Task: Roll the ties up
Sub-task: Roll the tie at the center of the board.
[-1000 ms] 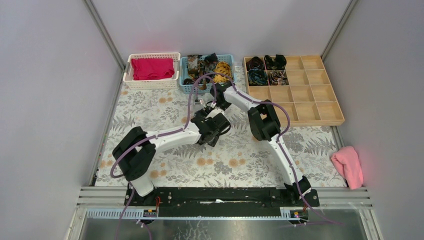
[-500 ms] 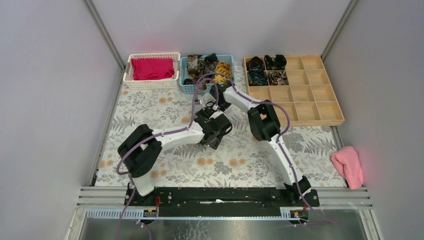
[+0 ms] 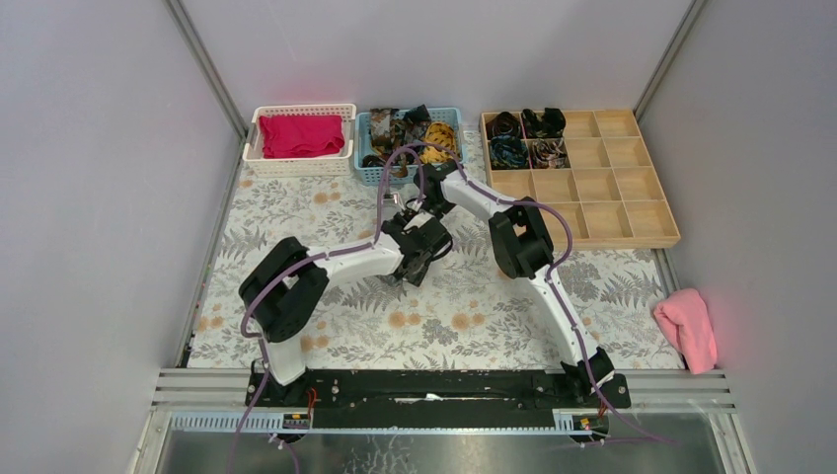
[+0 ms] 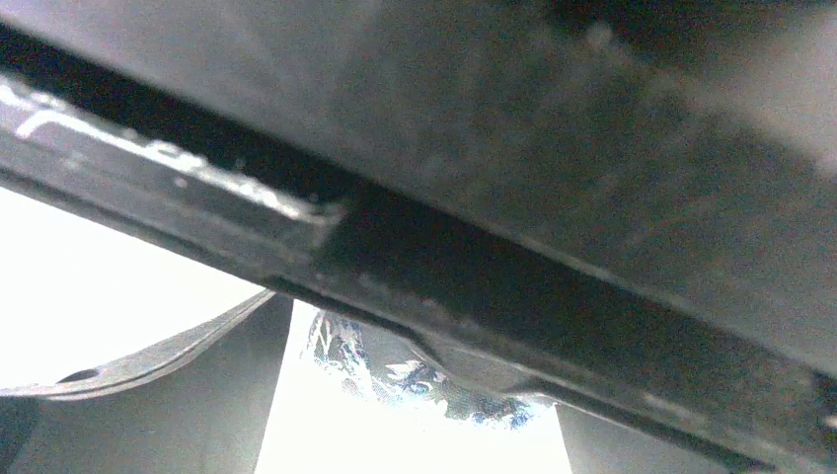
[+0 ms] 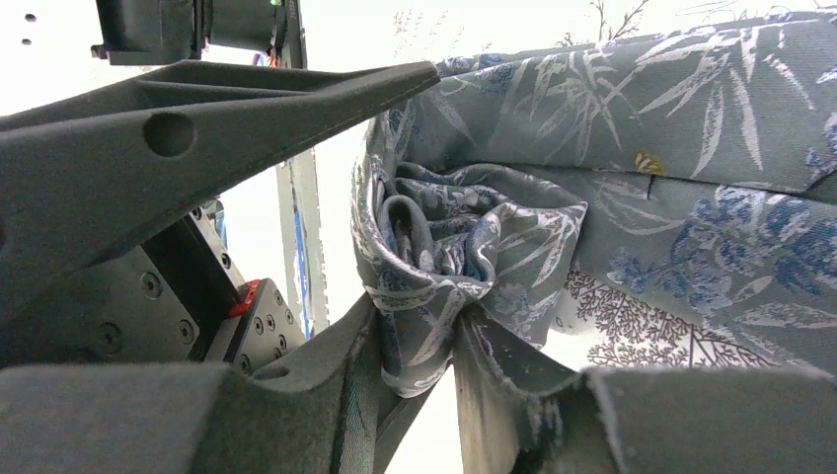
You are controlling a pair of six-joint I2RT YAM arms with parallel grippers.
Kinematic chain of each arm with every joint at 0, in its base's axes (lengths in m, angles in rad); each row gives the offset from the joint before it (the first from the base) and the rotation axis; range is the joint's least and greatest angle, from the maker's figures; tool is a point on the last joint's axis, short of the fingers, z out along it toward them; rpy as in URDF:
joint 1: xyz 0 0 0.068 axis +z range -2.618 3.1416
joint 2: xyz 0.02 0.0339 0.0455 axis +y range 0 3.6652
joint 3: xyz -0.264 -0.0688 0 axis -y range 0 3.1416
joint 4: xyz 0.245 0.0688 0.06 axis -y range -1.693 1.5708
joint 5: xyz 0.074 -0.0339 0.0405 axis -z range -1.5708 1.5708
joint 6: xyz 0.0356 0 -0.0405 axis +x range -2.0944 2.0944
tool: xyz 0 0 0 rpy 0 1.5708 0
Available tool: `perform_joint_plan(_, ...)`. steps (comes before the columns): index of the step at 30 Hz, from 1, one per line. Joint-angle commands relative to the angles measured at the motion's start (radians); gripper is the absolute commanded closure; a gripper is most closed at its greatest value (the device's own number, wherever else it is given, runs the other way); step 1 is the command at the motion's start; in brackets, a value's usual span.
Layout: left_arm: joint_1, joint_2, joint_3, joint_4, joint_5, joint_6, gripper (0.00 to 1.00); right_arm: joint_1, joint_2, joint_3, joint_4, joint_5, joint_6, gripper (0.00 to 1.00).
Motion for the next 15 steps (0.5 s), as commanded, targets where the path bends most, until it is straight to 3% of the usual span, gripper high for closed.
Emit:
perform_joint_plan(1,0.044,0.003,0.014,0.068,-0.017,0.025,0.02,0.008,0.006,0.023,-0.045,-0.009,-0.002,0.85)
perform_joint_plan(10,0.095,0.065,-0.007,0.111,0.081,0.028,0.02,0.011,0.022,0.063,-0.082,-0.010,-0.018,0.85)
perform_joint_plan(15,0.129,0.077,-0.023,0.096,0.143,-0.007,0.14,0.012,0.023,0.056,-0.089,-0.019,-0.028,0.85)
